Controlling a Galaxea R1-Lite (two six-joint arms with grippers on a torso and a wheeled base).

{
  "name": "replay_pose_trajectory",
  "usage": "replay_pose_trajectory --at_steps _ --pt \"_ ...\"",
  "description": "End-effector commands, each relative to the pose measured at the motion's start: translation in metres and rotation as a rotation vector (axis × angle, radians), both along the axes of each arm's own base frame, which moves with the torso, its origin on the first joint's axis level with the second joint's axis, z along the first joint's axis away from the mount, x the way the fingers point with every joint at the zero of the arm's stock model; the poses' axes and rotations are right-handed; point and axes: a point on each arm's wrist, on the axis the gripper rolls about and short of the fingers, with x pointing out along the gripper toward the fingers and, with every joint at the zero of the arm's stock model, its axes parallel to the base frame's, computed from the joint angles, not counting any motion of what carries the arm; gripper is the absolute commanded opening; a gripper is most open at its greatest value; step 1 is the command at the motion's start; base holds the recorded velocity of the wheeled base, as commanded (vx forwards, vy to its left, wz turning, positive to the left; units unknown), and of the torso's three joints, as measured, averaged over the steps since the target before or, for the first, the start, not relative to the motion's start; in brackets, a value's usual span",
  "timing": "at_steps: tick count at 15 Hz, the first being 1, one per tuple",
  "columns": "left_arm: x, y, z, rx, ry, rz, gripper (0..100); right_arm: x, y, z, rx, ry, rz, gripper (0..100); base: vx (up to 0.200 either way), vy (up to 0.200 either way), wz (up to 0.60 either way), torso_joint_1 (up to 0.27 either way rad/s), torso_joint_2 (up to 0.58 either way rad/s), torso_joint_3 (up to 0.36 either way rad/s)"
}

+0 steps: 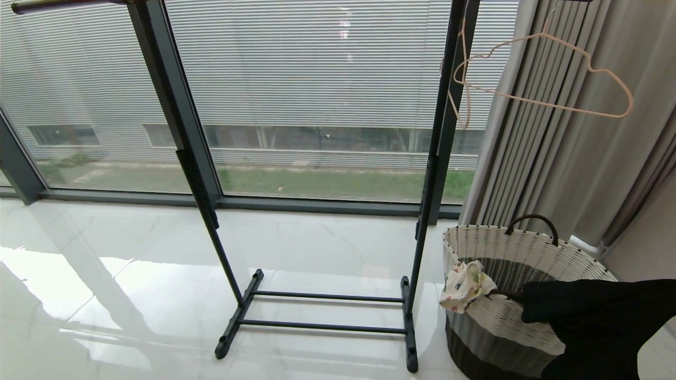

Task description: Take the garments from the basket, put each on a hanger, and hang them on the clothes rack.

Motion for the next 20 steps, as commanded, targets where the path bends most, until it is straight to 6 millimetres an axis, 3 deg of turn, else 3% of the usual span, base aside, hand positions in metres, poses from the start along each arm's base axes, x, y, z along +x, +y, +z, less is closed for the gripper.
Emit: replay_pose_trajectory --at_steps 1,10,11,12,13,14,16,17,20 --pt "0.000 0.000 0.000 0.014 0.002 -0.002 100 0.006 0.001 0.002 0.001 0.005 0.018 0 -0.200 0.000 0.00 -0.002 0.01 0.002" --pt "0.000 0.000 0.000 0.105 -0.003 -0.025 100 0.032 0.030 0.010 0.042 0.022 0.277 0 0.000 0.000 0.00 0.000 0.00 0.000" --pt "-0.001 -0.001 0.021 0.095 -0.057 -0.062 100 0.034 0.031 0.010 0.042 0.012 0.286 0 0.000 0.000 0.00 0.000 0.00 0.000" --pt "0.008 0.000 0.070 0.027 -0.067 -0.130 100 0.034 0.032 0.011 0.042 0.002 0.291 0 0.000 0.000 0.00 0.000 0.00 0.000" --pt "0.030 -0.002 0.118 -0.048 -0.082 -0.159 100 0.032 0.031 0.011 0.042 -0.001 0.291 0 0.000 0.000 0.00 0.000 0.00 0.000" --pt "0.048 -0.004 0.136 -0.072 -0.073 -0.157 100 0.031 0.031 0.012 0.042 -0.007 0.291 0 0.000 0.000 0.00 0.000 0.00 0.000" --pt "0.091 -0.011 0.153 -0.074 -0.045 -0.209 100 0.032 0.032 0.014 0.043 -0.023 0.293 0 0.000 0.000 0.00 0.000 0.00 0.000" --pt "0.115 -0.029 0.152 -0.077 -0.009 -0.344 100 0.035 0.033 0.015 0.046 -0.041 0.299 0 0.000 0.000 0.00 0.000 0.00 0.000" --pt "0.143 -0.074 0.141 -0.051 0.086 -0.528 100 0.036 0.038 0.023 0.075 -0.110 0.325 0 0.000 0.000 0.00 0.000 0.00 0.000"
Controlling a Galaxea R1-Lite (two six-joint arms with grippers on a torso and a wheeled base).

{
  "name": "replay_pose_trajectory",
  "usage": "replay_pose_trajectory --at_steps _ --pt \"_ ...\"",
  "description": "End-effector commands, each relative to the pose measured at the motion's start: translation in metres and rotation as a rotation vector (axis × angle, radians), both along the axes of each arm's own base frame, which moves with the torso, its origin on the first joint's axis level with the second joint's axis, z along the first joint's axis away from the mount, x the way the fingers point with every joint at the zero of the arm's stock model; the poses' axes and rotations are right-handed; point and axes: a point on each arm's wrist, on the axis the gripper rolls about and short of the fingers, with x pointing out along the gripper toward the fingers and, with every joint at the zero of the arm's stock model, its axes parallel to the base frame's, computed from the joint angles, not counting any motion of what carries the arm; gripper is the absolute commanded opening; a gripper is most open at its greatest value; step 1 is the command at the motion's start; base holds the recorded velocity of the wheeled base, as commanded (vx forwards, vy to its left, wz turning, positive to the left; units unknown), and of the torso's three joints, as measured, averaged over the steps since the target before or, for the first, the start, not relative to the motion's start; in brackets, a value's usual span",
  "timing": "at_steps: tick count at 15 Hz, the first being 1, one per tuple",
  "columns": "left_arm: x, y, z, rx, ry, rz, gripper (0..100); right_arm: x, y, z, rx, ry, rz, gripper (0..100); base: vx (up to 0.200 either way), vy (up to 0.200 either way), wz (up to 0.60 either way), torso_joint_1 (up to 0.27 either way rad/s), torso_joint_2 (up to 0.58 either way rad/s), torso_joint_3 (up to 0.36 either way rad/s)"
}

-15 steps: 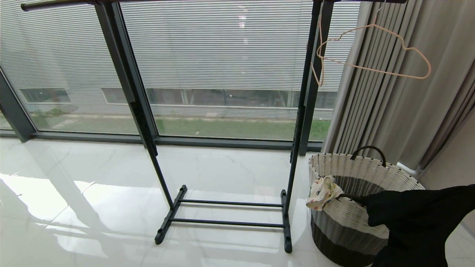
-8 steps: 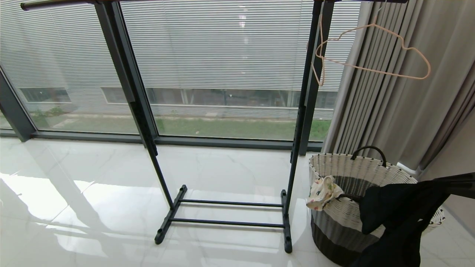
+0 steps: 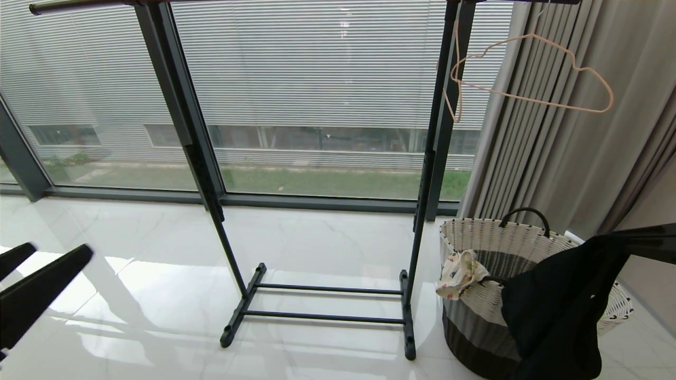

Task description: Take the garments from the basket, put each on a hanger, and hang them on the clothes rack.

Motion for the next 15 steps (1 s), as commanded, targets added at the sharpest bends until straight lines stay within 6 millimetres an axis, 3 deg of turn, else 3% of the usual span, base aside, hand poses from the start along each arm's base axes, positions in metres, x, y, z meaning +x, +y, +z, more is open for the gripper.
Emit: replay_pose_trajectory --at_steps 1,2,3,6,9,13,15 --pt "0.068 -0.070 -0.006 0.057 0.153 -0.219 100 -0.003 0.006 0.003 0.033 -0.005 0.030 0 0.000 0.000 0.00 0.000 0.00 0.000" --pt "0.072 -0.080 -0.008 0.063 0.159 -0.232 100 -0.004 0.008 0.005 0.051 -0.003 0.033 0 0.000 0.000 0.00 0.000 0.00 0.000" --pt "0.084 -0.110 -0.021 0.097 0.188 -0.248 100 -0.005 0.014 0.006 0.097 0.016 0.042 0 0.000 0.000 0.00 0.000 0.00 0.000" --pt "0.082 -0.171 -0.050 0.192 0.262 -0.401 100 0.000 0.023 0.003 0.107 0.042 0.073 0 0.000 0.000 0.00 0.000 0.00 0.000" --pt "0.095 -0.223 -0.065 0.187 0.259 -0.445 100 0.012 0.035 0.001 0.115 0.042 0.106 0 0.000 0.000 0.00 0.000 0.00 0.000" --pt "0.085 -0.265 -0.108 0.293 0.336 -0.517 100 0.028 0.053 -0.003 0.163 0.052 0.126 0 0.000 0.000 0.00 0.000 0.00 0.000" --pt "0.095 -0.288 -0.117 0.277 0.342 -0.521 100 0.033 0.065 -0.009 0.154 0.088 0.158 0 0.000 0.000 0.00 0.000 0.00 0.000"
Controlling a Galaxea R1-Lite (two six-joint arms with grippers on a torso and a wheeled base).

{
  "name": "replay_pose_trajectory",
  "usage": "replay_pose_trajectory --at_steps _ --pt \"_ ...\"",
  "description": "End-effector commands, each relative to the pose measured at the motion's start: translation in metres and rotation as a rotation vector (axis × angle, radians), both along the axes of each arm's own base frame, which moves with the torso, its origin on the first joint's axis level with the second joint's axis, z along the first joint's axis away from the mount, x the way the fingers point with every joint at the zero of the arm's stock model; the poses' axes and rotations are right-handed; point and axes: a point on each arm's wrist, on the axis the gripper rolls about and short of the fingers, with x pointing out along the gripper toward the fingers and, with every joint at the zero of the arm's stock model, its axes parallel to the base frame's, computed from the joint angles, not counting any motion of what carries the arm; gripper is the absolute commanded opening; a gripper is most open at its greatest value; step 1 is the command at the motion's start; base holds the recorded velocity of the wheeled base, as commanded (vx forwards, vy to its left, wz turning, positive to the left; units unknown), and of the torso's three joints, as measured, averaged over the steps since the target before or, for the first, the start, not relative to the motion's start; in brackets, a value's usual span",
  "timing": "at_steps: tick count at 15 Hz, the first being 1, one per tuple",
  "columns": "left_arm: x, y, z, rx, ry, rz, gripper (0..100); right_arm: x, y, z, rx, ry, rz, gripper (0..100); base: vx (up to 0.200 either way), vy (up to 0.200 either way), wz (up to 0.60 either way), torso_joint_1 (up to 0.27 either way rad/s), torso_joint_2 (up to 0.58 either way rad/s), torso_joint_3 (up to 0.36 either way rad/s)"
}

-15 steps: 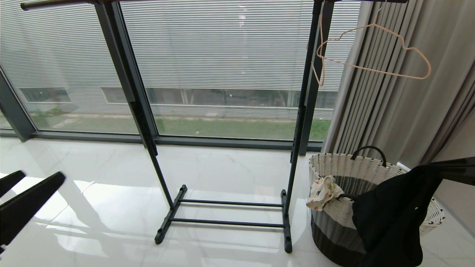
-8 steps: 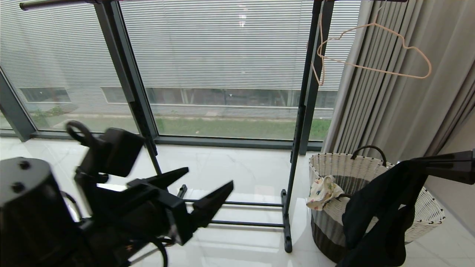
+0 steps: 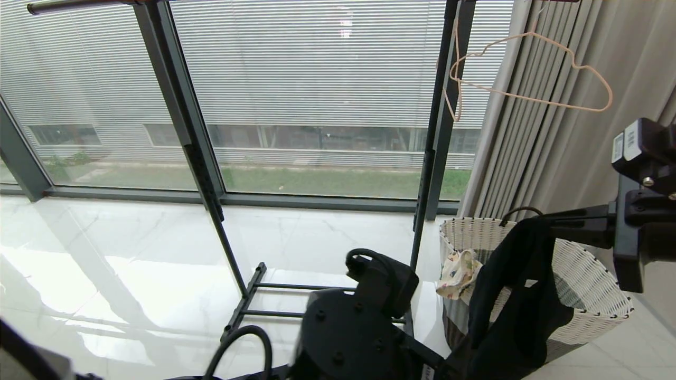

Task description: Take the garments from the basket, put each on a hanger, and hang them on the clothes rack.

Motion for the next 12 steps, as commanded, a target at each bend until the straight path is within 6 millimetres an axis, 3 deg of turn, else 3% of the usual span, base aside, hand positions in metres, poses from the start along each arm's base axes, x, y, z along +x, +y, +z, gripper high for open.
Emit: replay_pose_trajectory --at_steps 1,5,10,12 --pt "0.010 -0.035 -0.026 0.017 0.036 -0.013 100 0.007 0.014 -0.009 -0.014 0.051 0.041 0 0.000 0.000 0.00 0.000 0.00 0.000" --pt "0.028 -0.061 -0.038 -0.041 0.076 0.025 100 0.006 0.018 -0.010 -0.004 0.069 0.051 0 0.000 0.000 0.00 0.000 0.00 0.000" --pt "0.069 -0.068 -0.064 -0.069 0.130 0.139 100 -0.001 0.028 -0.009 0.004 0.058 0.110 0 0.000 0.000 0.00 0.000 0.00 0.000" --pt "0.077 -0.067 -0.074 -0.054 0.139 0.158 100 -0.005 0.033 -0.008 0.015 0.070 0.138 0 0.000 0.000 0.00 0.000 0.00 0.000"
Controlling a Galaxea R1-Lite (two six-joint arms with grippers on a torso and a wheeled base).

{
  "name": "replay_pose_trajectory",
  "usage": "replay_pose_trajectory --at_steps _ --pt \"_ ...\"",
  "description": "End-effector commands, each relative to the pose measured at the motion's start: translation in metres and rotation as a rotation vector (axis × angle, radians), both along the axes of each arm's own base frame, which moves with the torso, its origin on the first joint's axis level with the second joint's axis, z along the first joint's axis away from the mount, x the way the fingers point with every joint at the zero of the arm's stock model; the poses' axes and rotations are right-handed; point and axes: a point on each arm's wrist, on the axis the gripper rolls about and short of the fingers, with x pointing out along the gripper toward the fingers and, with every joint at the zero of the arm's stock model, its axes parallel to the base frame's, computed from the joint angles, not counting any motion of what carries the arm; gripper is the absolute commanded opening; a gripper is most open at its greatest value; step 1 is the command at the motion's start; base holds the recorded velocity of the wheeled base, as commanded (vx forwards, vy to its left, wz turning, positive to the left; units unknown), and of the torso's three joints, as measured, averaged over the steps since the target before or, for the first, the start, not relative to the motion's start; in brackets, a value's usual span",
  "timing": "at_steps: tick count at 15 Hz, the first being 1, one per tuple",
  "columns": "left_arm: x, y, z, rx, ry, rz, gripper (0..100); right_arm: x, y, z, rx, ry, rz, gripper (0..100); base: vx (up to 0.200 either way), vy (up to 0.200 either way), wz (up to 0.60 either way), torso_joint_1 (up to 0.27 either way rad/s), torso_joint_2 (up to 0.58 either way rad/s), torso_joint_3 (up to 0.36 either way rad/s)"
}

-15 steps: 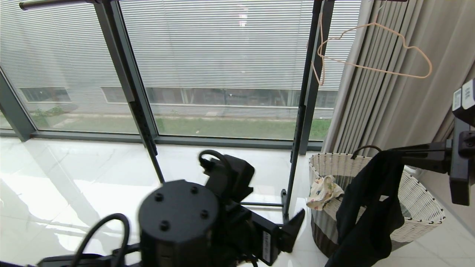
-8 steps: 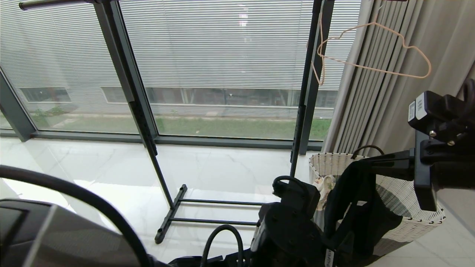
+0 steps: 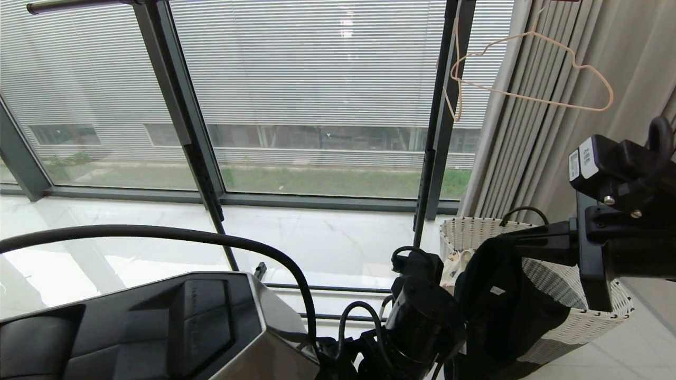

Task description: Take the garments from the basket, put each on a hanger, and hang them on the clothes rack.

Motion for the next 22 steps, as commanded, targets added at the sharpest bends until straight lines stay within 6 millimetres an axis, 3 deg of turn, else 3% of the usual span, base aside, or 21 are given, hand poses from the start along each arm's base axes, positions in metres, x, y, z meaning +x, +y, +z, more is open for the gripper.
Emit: replay_pose_trajectory --at_steps 1,4,11,14,16,19,22 --pt "0.007 0.000 -0.015 0.027 0.018 0.016 100 -0.005 0.006 0.001 0.012 0.007 0.034 0 0.000 0.000 0.00 0.000 0.00 0.000" --pt "0.013 0.008 -0.019 0.044 0.024 0.044 100 -0.002 0.012 0.001 0.022 -0.003 0.043 0 0.000 0.000 0.00 0.000 0.00 0.000" --pt "0.001 0.056 -0.042 0.209 0.084 0.120 100 0.004 0.017 -0.004 0.020 0.000 0.043 0 0.000 0.000 0.00 0.000 0.00 0.000" --pt "-0.004 0.071 -0.027 0.205 0.069 0.154 100 0.005 0.017 -0.005 0.025 0.013 0.034 0 0.000 0.000 0.00 0.000 0.00 0.000" --pt "-0.013 0.092 -0.015 0.227 0.055 0.168 100 0.012 0.023 -0.009 0.020 0.019 0.034 0 0.000 0.000 0.00 0.000 0.00 0.000" --pt "-0.025 0.130 -0.002 0.279 0.034 0.229 100 0.034 0.045 -0.016 0.056 -0.028 0.049 0 0.000 0.000 0.00 0.000 0.00 0.000" --pt "-0.023 0.154 0.017 0.244 0.006 0.311 100 0.045 0.062 -0.019 0.074 -0.049 0.072 0 0.000 0.000 0.00 0.000 0.00 0.000"
